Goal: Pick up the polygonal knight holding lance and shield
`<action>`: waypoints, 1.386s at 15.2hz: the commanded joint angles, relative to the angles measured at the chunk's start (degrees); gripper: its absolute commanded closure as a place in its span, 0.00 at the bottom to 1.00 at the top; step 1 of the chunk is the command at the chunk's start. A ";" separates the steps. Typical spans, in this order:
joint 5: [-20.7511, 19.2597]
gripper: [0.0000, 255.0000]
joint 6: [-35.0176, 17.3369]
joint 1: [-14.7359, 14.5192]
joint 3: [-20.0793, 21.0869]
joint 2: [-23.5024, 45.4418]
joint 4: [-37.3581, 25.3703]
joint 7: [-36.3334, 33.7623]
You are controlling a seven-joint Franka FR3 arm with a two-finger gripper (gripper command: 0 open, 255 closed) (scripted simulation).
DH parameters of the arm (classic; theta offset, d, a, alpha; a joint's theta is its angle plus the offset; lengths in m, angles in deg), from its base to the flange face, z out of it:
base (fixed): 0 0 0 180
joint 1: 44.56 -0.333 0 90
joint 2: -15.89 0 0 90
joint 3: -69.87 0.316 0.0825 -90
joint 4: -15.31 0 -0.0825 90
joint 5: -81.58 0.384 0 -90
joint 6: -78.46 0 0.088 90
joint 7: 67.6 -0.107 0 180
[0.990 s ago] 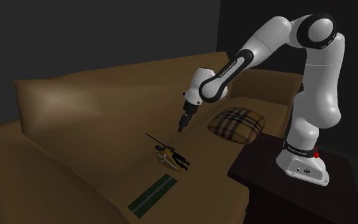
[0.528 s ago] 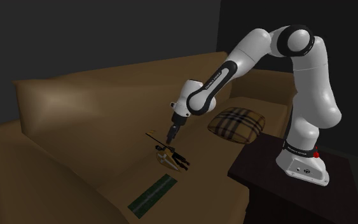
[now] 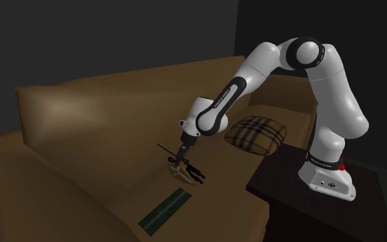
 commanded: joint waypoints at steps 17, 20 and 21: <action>-0.12 1.00 0.68 -0.09 -0.21 -1.06 0.35 -0.31; -0.66 1.00 2.37 -0.54 -0.87 -3.09 0.66 -1.31; -0.85 1.00 2.95 -0.69 -1.09 -3.75 0.74 -1.65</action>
